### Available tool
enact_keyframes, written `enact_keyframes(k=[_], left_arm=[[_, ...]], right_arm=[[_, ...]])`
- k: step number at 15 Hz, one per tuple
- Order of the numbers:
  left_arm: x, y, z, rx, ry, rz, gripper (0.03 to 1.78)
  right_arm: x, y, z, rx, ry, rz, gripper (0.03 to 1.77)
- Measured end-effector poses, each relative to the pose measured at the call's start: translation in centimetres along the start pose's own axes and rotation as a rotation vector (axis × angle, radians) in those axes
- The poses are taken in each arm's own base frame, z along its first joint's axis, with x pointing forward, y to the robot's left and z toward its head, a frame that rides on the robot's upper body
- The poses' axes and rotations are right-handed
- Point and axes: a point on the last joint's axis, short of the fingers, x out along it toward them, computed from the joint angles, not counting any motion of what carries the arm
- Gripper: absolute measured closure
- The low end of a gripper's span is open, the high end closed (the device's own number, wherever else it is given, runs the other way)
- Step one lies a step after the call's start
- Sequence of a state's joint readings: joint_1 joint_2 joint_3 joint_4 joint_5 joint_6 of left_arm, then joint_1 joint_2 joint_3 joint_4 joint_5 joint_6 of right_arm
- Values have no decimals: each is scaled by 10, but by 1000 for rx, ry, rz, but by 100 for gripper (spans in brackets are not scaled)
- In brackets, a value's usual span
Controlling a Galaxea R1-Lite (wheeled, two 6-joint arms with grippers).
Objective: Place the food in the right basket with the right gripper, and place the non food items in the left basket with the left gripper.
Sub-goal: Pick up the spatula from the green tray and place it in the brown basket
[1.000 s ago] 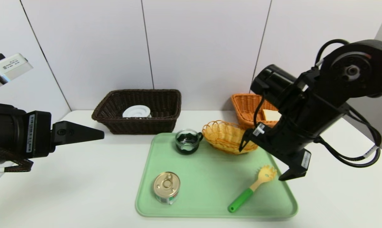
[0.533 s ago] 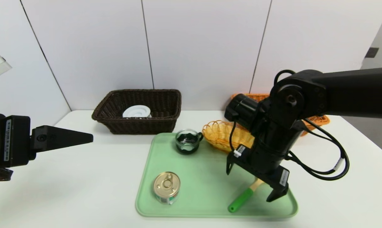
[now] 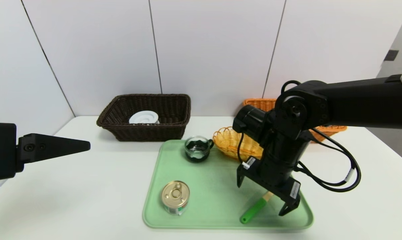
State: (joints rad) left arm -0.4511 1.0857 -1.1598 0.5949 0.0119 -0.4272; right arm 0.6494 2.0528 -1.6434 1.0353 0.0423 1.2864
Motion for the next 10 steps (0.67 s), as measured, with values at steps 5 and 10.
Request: enact_keyframes(k=[5,10], left_arm=[[-4,1,-2,0,2,1,12],[-6,1,-2,0,-4,-2,12]], right_arm=[[3,1,3,8,1,-7,10],[8,2,7,35,5,-20,10]])
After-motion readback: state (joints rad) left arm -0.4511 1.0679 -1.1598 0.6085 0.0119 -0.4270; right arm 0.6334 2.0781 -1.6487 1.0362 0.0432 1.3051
